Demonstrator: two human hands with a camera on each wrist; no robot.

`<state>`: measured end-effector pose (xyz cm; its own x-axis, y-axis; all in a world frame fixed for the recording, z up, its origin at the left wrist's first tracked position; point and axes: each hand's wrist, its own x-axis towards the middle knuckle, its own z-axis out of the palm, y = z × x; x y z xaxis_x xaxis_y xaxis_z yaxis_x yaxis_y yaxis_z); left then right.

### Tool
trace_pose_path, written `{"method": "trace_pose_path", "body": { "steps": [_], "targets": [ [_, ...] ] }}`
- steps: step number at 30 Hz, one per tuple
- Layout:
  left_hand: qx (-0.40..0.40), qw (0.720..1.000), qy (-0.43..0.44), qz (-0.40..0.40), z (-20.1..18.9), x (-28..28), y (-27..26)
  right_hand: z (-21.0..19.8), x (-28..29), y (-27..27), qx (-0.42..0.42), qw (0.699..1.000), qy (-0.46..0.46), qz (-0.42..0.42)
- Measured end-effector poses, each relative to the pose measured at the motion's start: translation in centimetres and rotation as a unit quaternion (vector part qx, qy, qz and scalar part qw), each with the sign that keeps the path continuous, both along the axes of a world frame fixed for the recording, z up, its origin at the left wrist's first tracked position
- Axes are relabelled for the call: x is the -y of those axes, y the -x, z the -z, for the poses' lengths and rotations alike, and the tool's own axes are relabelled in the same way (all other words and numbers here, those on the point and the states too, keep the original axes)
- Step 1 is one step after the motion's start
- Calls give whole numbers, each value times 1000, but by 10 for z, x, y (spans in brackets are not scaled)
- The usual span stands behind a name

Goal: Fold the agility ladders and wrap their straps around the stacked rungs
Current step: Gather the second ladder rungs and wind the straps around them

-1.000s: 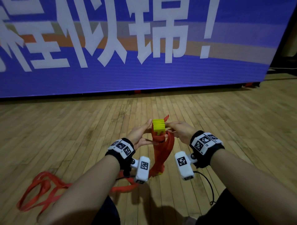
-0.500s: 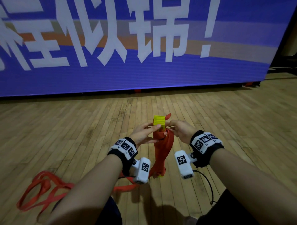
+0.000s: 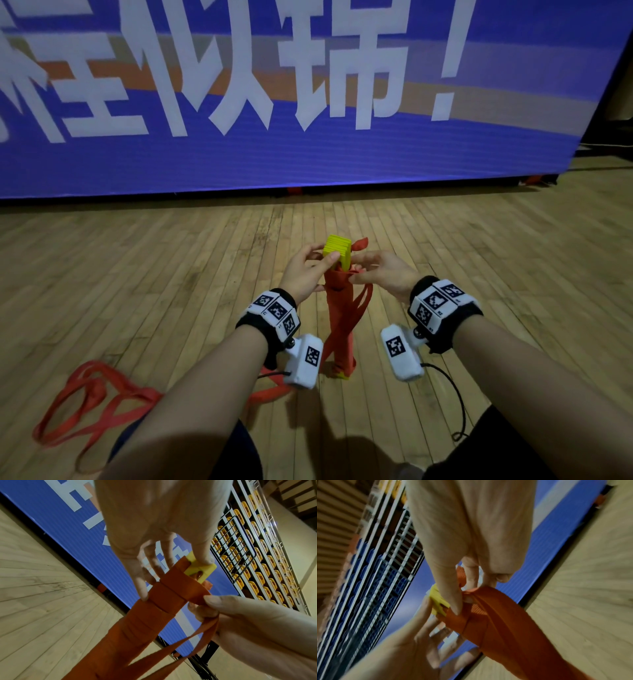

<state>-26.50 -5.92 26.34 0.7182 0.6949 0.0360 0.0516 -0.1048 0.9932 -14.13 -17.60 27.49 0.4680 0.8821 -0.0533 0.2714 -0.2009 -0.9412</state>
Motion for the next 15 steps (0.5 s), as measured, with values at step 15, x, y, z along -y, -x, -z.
{"method": "trace_pose_path", "body": {
  "steps": [15],
  "targets": [
    [21, 992, -115, -40, 17, -10, -8, 7, -11, 0, 208, 978, -5, -31]
  ]
}}
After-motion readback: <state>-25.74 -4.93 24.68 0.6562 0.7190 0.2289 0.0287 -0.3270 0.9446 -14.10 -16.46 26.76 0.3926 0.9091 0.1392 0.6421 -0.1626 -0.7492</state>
